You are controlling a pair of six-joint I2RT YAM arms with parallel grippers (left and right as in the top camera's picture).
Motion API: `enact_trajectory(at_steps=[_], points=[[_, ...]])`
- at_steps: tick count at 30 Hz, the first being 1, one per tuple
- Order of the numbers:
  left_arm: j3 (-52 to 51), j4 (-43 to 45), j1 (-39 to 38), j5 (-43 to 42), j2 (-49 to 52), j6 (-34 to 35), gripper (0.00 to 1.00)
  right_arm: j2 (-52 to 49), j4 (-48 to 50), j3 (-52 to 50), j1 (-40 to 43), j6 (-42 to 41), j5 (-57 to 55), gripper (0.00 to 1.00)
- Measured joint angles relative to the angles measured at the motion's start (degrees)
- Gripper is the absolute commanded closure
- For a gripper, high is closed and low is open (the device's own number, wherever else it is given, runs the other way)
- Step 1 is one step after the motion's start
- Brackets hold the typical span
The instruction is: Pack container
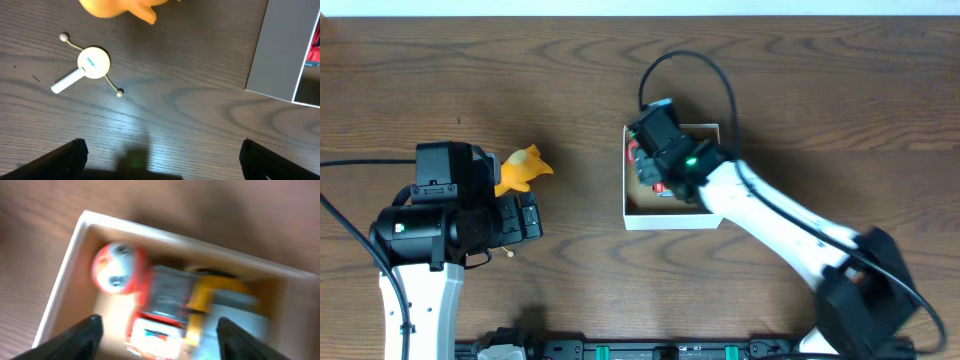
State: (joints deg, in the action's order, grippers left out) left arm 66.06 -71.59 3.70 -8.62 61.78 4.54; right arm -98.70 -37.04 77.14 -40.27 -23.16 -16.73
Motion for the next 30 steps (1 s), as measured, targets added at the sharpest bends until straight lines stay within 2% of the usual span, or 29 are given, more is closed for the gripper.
enact_trajectory(at_steps=[3,9,13,17,21,26,30], points=[[0.0,0.0,0.0,0.0,0.0,0.0,0.02,6.9,-7.0,3.3,4.6,-2.5,-2.2,0.01],[0.0,0.4,0.0,0.0,0.0,-0.1,0.02,19.6,-22.2,6.0,22.6,-10.9,-1.7,0.01],[0.0,1.1,0.0,2.7,0.0,1.2,0.02,20.4,-28.6,5.8,34.0,-11.6,2.9,0.01],[0.0,1.3,0.0,8.5,0.0,2.5,0.02,19.9,-29.2,3.4,41.2,-9.1,8.2,0.01],[0.0,2.1,1.3,11.5,0.9,1.6,0.02,19.8,-29.1,0.2,44.0,-7.1,10.7,0.01],[0.0,2.0,2.6,12.5,6.3,-5.2,0.02,19.6,-28.6,-2.9,44.1,-5.3,12.4,0.01],[0.0,1.5,2.6,12.8,9.7,-7.8,0.02,19.6,-27.6,-4.5,44.1,-4.2,12.8,0.01]])
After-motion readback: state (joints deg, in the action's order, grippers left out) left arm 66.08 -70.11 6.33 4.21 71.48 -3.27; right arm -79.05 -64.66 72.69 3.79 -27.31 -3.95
